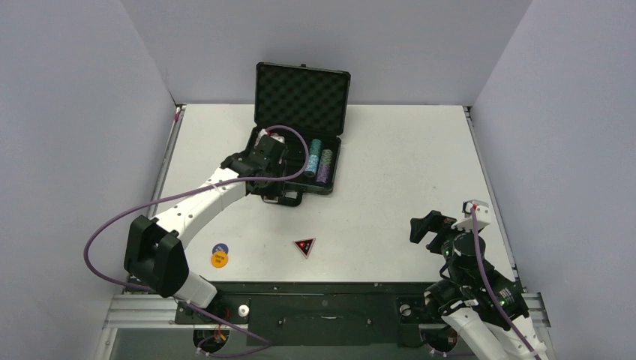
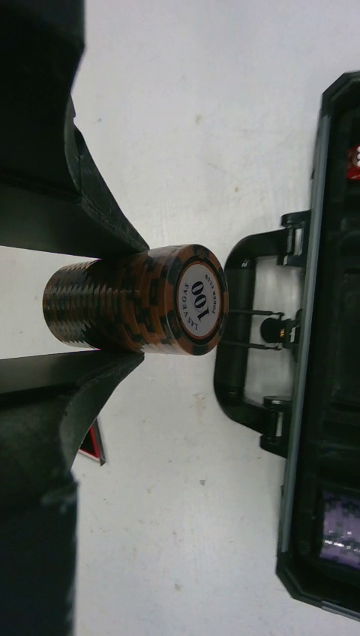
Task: Pack up texas hold em set
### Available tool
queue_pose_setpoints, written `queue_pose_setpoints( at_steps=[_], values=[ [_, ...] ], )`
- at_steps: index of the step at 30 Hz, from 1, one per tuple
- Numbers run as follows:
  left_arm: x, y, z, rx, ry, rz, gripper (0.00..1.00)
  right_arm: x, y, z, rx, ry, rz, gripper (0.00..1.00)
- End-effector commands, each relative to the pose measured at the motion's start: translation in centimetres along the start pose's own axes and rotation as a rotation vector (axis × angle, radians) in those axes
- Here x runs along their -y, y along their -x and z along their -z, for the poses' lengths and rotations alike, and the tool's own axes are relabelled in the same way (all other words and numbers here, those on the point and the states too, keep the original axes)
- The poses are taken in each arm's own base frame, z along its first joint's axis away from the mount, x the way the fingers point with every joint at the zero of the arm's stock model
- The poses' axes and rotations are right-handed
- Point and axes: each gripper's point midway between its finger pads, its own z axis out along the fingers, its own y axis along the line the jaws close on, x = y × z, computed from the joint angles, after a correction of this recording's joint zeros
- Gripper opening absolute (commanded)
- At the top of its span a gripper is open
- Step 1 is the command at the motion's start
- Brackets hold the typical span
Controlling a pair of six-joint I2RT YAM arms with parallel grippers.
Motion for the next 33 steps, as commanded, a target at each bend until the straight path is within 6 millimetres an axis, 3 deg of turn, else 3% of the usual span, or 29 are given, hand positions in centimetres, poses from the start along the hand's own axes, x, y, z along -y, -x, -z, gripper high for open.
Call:
queue_pose_setpoints(
  at_steps=[1, 8, 16, 24, 33],
  values=[
    [-0.6, 6.0, 0.8, 0.154, 0.012, -0.037, 0.0, -0.5, 0.7, -0.1, 0.031, 0.024, -0.002, 0.93],
    [-1.9, 10.7, 1.0, 0.24, 0.014, -0.032, 0.01, -0.6, 0.7, -0.1, 0.032, 0.026, -0.005, 0.93],
    [-3.6, 15.2, -0.4, 0.429, 0.057, -0.047, 0.0, -0.5, 0.6, -0.1, 0.03, 0.021, -0.003, 0.93],
    [-3.5, 17.3, -3.3, 0.416, 0.013, -0.064, 0.0, -0.4, 1.0, 0.1, 0.05, 0.024, -0.014, 0.93],
    [-3.7, 16.7, -7.1, 0.34, 0.009, -0.071, 0.0, -0.3, 1.5, 0.4, 0.079, 0.025, -0.028, 0.93]
  ],
)
